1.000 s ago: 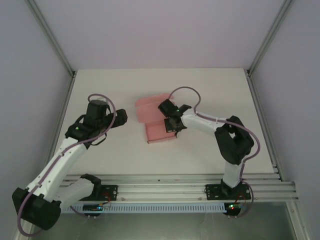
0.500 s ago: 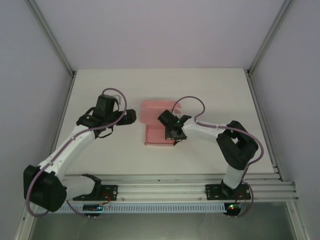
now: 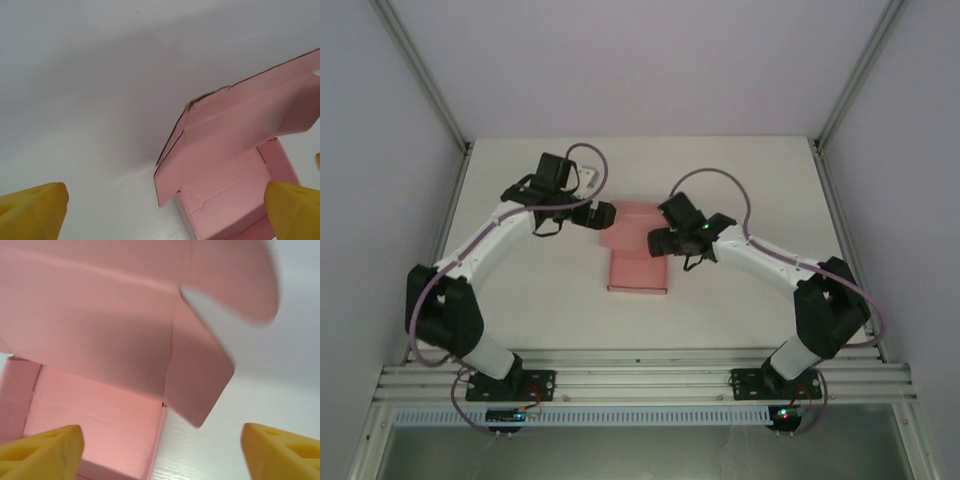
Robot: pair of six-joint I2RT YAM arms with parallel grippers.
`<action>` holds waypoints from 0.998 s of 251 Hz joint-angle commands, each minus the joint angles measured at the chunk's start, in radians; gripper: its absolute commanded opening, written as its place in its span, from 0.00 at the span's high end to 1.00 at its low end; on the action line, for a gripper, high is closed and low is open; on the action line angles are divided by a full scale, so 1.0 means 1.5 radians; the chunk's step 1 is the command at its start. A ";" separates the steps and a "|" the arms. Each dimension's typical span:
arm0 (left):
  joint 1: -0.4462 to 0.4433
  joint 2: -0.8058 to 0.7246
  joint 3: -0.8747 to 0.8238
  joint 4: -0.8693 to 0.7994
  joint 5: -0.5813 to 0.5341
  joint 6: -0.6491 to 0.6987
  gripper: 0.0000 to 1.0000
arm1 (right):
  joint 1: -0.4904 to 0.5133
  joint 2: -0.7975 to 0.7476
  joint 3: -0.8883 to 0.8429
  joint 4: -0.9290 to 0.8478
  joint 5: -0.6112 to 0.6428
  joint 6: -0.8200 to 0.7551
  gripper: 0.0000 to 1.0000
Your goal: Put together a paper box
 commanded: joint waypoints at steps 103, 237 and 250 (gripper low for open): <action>0.001 0.228 0.229 -0.262 0.115 0.303 0.36 | -0.124 0.205 0.293 -0.222 -0.238 -0.400 0.28; -0.037 0.187 0.225 -0.224 0.015 0.194 1.00 | -0.122 0.169 0.296 -0.208 -0.167 -0.342 1.00; -0.043 0.178 0.226 -0.211 -0.029 0.149 1.00 | -0.118 0.160 0.291 -0.188 -0.137 -0.315 1.00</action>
